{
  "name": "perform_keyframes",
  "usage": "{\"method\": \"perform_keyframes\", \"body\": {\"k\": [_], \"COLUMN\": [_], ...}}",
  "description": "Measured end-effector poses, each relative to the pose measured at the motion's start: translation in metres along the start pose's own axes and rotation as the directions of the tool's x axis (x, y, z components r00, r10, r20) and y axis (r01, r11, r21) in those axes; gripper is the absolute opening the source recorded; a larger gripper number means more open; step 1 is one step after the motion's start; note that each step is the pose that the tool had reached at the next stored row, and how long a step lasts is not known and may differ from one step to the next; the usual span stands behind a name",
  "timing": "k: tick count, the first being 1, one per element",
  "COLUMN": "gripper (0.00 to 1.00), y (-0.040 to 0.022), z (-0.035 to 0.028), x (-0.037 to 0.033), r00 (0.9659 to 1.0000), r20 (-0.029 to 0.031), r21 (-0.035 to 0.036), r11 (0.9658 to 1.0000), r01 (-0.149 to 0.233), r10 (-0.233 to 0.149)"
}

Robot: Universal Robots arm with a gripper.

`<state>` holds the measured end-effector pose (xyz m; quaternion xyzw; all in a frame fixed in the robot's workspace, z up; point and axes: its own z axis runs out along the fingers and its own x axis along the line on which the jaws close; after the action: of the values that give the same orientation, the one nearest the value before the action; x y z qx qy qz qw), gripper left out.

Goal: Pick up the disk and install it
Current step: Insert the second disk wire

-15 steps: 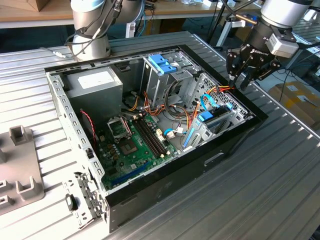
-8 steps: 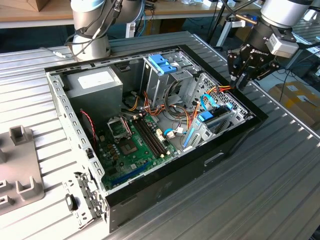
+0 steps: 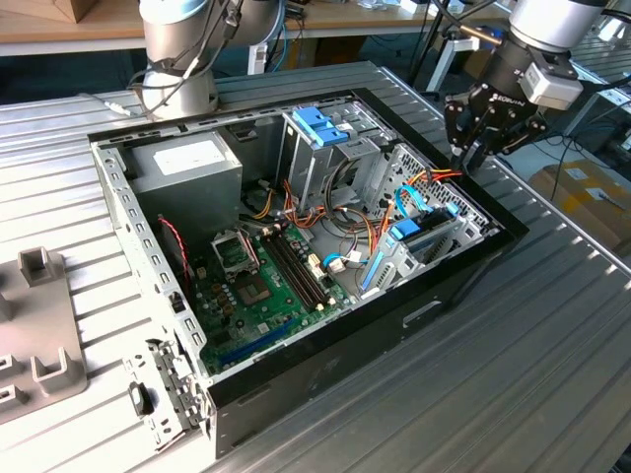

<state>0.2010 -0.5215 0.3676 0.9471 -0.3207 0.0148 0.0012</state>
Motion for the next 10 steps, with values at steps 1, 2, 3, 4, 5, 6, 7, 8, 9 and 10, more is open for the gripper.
{"method": "perform_keyframes", "body": {"k": [1,2,3,4,5,6,7,8,9,10], "gripper": [0.33,0.33,0.33,0.33,0.33,0.32,0.25,0.18,0.16,0.16], "y": [0.0,0.0,0.0,-0.0001,-0.0001,-0.0001,-0.0001,-0.0001,-0.0001,-0.0001], "z": [0.0,0.0,0.0,0.0,-0.0001,-0.0001,-0.0001,-0.0001,-0.0001,-0.0001], "x": [0.0,0.0,0.0,0.0,0.0,0.0,0.0,0.0,0.0,0.0], "r00": [1.0,1.0,1.0,1.0,1.0,1.0,1.0,1.0,1.0,1.0], "r20": [-0.0001,0.0001,0.0,0.0,-0.0002,-0.0001,-0.0001,-0.0001,-0.0001,0.0], "r21": [-0.0001,0.0,-0.0001,-0.0001,-0.0002,-0.0002,-0.0001,-0.0001,-0.0001,-0.0001], "r11": [1.0,1.0,1.0,1.0,1.0,1.0,1.0,1.0,1.0,1.0], "r01": [0.0,0.0,0.0,0.0,0.0,0.0,0.0,0.0,0.0,0.0], "r10": [0.0,0.0,0.0,0.0,0.0,0.0,0.0,0.0,0.0,0.0]}}
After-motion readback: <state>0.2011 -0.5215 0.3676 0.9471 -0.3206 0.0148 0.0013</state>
